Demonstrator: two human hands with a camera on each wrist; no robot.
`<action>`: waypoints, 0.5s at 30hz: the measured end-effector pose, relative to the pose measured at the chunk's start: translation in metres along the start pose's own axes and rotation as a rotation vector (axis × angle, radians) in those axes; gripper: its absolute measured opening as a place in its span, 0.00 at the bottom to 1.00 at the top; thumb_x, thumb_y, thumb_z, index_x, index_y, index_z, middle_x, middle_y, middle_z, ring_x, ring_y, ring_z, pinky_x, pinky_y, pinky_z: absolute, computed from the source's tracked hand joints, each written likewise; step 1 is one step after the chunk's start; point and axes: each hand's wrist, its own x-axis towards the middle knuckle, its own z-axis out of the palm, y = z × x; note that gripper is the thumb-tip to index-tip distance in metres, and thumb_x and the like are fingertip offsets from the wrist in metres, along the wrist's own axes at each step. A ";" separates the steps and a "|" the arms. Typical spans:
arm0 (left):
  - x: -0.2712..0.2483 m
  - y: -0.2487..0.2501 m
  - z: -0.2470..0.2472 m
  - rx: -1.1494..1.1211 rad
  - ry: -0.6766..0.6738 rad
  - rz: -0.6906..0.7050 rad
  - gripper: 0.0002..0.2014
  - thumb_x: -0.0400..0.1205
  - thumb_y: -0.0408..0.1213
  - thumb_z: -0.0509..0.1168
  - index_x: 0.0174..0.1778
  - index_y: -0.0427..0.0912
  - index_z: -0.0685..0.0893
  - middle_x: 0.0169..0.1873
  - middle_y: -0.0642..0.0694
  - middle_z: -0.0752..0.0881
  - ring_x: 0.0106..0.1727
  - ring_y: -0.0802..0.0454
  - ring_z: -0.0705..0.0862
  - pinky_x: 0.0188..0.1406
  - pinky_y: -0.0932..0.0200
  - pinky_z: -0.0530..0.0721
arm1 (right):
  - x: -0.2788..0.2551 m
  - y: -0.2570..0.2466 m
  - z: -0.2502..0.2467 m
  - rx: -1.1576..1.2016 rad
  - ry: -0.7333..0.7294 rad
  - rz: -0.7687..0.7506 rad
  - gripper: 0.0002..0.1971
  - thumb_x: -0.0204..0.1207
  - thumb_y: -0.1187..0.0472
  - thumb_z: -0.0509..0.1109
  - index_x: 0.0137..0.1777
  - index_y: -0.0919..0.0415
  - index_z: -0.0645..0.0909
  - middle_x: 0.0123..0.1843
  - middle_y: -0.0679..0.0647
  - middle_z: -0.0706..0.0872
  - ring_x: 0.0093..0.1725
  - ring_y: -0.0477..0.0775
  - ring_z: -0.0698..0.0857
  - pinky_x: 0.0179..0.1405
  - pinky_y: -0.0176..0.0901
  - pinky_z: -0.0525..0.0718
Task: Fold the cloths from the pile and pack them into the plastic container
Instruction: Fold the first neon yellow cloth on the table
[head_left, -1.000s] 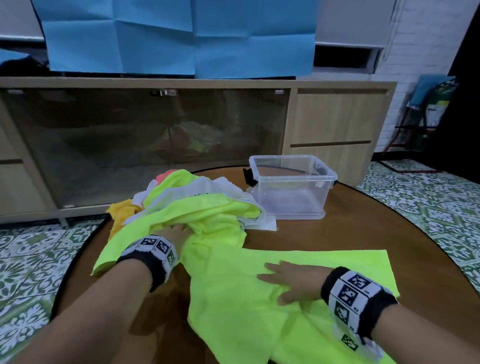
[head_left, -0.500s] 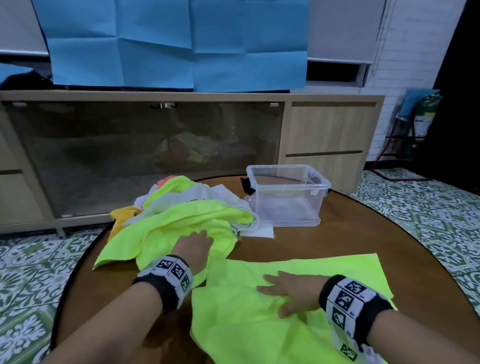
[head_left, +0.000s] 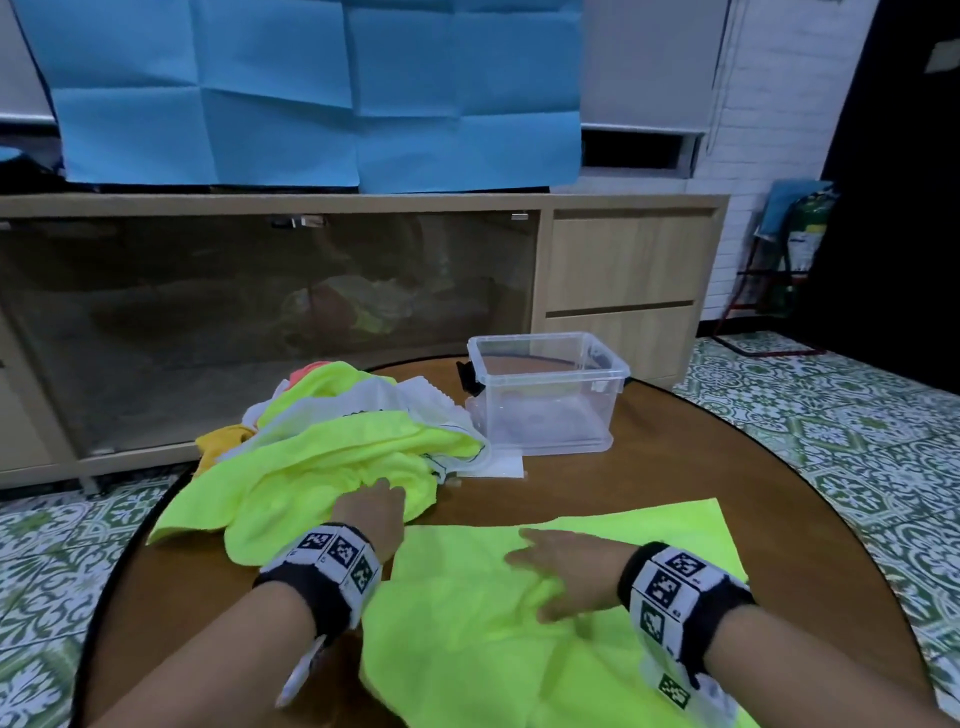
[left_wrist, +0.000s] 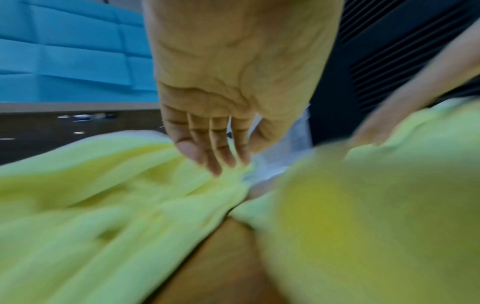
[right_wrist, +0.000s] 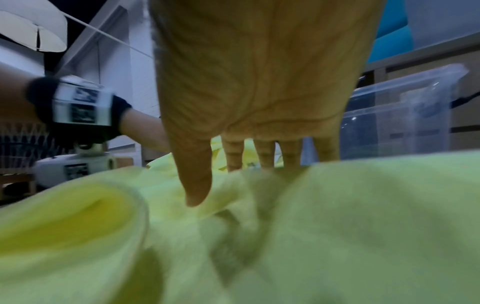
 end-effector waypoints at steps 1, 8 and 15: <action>-0.011 0.017 -0.009 -0.056 0.066 0.089 0.14 0.85 0.37 0.50 0.64 0.40 0.74 0.60 0.43 0.78 0.58 0.43 0.82 0.46 0.53 0.77 | -0.005 0.004 -0.003 0.009 0.081 0.022 0.34 0.77 0.49 0.68 0.80 0.50 0.59 0.83 0.54 0.57 0.80 0.55 0.61 0.77 0.48 0.64; -0.069 0.099 -0.022 -0.036 -0.310 0.439 0.37 0.74 0.70 0.57 0.61 0.39 0.77 0.48 0.43 0.81 0.46 0.44 0.80 0.37 0.55 0.72 | -0.046 0.031 -0.002 -0.094 0.100 0.320 0.06 0.77 0.61 0.65 0.47 0.54 0.69 0.48 0.51 0.75 0.46 0.54 0.74 0.30 0.38 0.67; -0.067 0.097 -0.018 0.057 -0.298 0.341 0.14 0.83 0.34 0.59 0.64 0.36 0.76 0.62 0.35 0.78 0.55 0.41 0.78 0.46 0.55 0.72 | -0.059 -0.010 -0.004 0.169 -0.215 0.232 0.21 0.76 0.37 0.64 0.43 0.57 0.78 0.43 0.49 0.81 0.40 0.46 0.79 0.41 0.39 0.75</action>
